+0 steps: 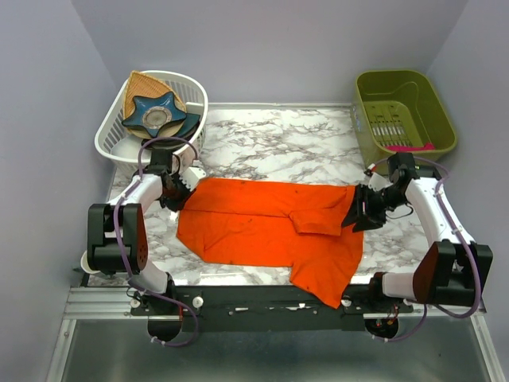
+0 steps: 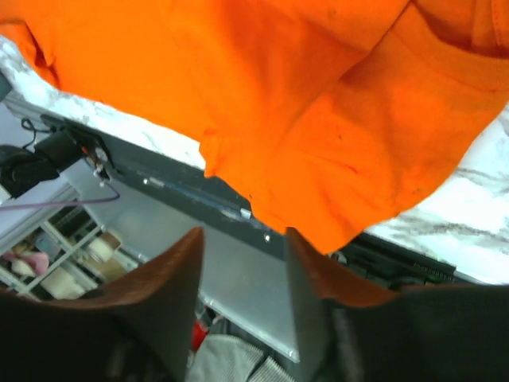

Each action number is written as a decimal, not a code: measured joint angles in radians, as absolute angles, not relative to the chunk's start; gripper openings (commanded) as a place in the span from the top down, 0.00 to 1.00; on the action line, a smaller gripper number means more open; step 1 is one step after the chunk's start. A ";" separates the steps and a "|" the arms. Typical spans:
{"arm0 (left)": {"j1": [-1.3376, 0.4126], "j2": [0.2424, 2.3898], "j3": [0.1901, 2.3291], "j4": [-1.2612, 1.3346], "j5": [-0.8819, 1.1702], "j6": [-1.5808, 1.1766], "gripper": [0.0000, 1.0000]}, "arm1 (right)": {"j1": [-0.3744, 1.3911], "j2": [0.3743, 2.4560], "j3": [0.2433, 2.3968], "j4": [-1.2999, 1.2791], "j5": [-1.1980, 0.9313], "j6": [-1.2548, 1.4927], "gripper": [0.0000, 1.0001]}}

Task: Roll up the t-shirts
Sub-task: Fold the T-shirt at the center of the board.

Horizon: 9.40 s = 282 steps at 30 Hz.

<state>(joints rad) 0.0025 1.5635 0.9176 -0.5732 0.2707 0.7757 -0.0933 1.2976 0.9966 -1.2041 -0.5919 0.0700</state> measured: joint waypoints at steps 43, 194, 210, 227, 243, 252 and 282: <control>-0.153 1.671 0.923 -0.262 0.111 0.554 0.77 | -0.023 1.808 1.413 -0.936 -0.196 -0.169 0.60; -0.542 1.739 1.052 -0.207 0.501 0.108 0.58 | 0.384 2.037 1.487 -0.705 -0.007 -0.798 0.77; -0.683 1.866 1.046 0.091 0.557 -0.407 0.51 | 0.326 1.977 1.600 -0.814 -0.113 -0.689 0.58; -0.594 1.445 0.781 -0.131 0.519 -0.149 0.46 | 0.339 1.787 1.334 -1.073 -0.182 -0.688 0.52; -0.551 1.453 0.768 -0.159 0.509 -0.128 0.46 | 0.338 1.941 1.363 -1.077 -0.241 -0.625 0.54; -0.551 1.487 0.772 -0.155 0.509 -0.128 0.47 | 0.338 1.958 1.398 -1.064 -0.248 -0.608 0.77; -0.607 1.818 0.912 0.262 0.596 -0.526 0.37 | 0.255 1.969 1.504 -1.240 -0.408 -0.520 0.69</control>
